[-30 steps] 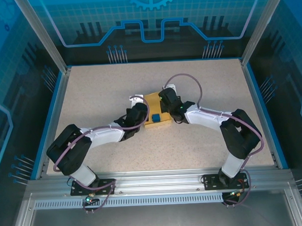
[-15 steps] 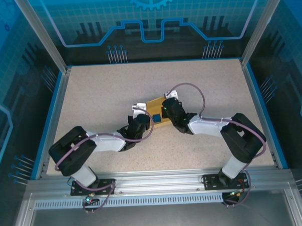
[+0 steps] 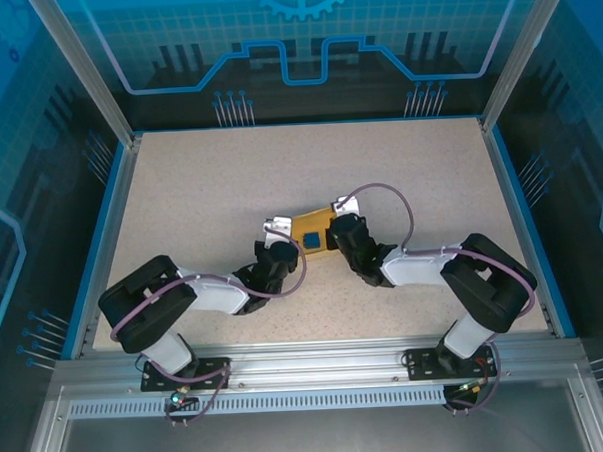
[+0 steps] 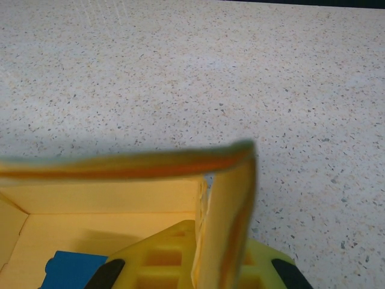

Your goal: Fold the paper box

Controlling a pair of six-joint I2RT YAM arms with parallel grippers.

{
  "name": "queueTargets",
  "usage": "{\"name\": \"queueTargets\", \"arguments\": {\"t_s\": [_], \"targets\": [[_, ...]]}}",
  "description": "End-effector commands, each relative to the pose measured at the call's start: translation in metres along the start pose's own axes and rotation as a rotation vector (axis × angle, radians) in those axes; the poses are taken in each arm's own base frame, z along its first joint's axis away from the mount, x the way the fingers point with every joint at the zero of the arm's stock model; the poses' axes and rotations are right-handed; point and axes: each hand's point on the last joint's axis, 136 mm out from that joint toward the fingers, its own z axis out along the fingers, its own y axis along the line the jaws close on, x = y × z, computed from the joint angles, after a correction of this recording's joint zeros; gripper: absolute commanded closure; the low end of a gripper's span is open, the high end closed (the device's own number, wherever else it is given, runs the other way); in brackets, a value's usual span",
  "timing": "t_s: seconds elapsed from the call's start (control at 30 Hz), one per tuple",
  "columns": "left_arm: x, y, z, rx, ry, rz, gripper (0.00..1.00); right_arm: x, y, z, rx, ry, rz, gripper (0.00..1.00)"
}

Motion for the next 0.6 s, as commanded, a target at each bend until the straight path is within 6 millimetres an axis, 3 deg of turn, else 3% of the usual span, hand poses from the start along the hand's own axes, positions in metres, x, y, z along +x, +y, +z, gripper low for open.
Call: {"name": "queueTargets", "arguments": {"t_s": [0.0,0.2,0.57], "targets": [[0.025,-0.014,-0.006,0.064,0.045,0.058,0.91,0.028,0.016,-0.009,-0.063,0.058,-0.055,0.95],[0.034,-0.018,-0.012,0.079,0.058,0.068,0.87,0.042,0.007,-0.015,-0.037,0.068,-0.059,0.95],[0.028,-0.011,-0.023,0.084,0.065,0.046,0.71,0.053,0.002,-0.019,0.007,0.081,-0.093,0.96]]}}
